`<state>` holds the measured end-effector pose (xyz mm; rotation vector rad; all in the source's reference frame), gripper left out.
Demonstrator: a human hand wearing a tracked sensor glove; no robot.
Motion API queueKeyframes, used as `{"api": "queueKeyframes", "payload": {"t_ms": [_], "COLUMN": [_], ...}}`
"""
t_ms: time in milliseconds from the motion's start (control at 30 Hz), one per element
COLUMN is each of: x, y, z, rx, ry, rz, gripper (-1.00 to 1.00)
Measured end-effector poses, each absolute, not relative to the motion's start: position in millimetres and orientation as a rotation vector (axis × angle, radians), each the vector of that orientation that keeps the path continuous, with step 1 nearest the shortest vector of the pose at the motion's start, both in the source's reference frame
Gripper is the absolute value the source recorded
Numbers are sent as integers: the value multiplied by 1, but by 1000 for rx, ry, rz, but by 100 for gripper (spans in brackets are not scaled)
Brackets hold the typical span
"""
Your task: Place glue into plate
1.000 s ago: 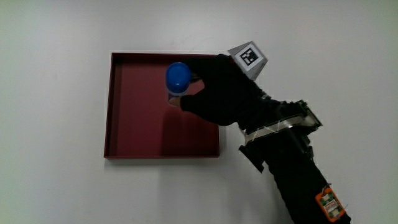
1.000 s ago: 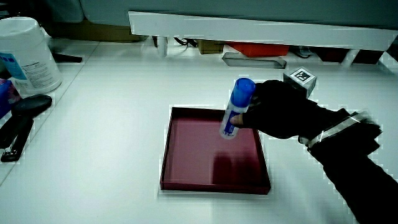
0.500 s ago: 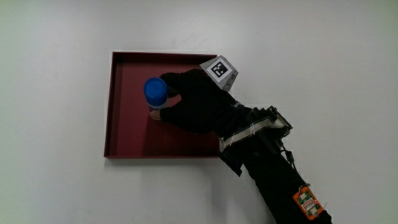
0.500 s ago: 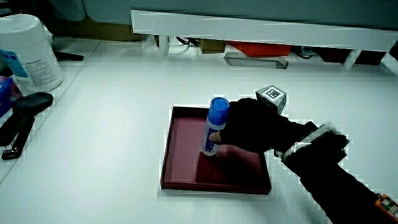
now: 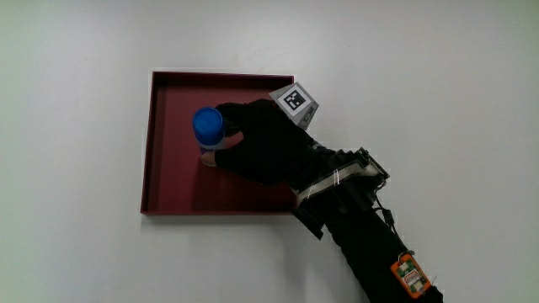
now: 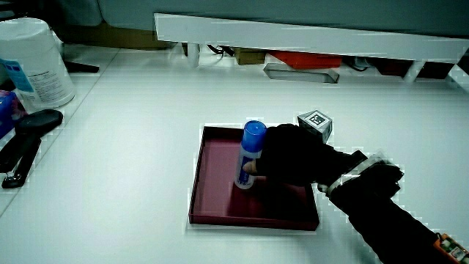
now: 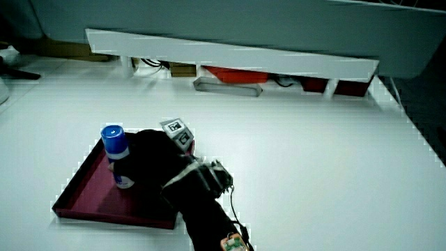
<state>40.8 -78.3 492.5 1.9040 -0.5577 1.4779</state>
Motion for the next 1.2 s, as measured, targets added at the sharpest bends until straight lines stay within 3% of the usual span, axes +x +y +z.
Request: {"api": "queueKeyframes", "payload": {"t_ms": [567, 833, 1200], "x": [58, 84, 151], "y": [-73, -61, -27], "z": [483, 456, 428], "rx": [1835, 1790, 1937], "ry": [-570, -573, -502], "rz": [1473, 1370, 1190], "gripper": [-100, -100, -100]}}
